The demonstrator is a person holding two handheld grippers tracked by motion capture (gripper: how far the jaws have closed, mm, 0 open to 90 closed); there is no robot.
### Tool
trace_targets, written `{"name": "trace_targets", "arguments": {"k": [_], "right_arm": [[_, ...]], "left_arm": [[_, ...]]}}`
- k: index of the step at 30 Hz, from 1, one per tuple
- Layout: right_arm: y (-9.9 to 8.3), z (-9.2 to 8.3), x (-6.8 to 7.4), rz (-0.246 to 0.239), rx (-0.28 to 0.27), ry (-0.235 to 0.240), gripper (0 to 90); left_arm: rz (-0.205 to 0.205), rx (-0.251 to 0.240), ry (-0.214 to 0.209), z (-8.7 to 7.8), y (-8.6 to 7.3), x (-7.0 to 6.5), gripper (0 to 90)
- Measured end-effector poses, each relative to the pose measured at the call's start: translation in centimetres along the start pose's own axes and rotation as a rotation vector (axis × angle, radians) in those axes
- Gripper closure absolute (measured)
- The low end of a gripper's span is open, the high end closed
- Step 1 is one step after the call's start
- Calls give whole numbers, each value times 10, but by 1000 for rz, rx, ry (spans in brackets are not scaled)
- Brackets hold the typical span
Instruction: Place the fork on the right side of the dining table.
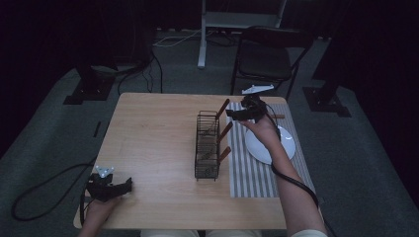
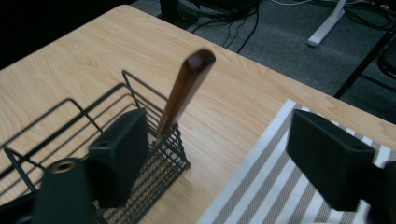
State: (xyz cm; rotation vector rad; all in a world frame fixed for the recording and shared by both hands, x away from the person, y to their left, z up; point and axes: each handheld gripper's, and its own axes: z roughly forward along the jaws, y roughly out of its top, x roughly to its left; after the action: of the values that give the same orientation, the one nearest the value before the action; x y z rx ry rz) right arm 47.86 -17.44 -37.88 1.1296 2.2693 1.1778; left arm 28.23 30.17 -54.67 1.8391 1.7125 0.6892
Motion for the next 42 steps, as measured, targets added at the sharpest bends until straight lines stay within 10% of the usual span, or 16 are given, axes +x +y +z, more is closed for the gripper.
{"name": "trace_targets", "arguments": {"k": [16, 28, 42], "right_arm": [[15, 31, 2, 52, 41, 50, 356], [13, 45, 3, 51, 74, 155, 701], [9, 39, 6, 39, 53, 238, 764]], "left_arm": [[1, -1, -3, 0, -1, 0, 4], [2, -1, -3, 0, -1, 0, 3], [1, -1, -3, 0, -1, 0, 4]]}}
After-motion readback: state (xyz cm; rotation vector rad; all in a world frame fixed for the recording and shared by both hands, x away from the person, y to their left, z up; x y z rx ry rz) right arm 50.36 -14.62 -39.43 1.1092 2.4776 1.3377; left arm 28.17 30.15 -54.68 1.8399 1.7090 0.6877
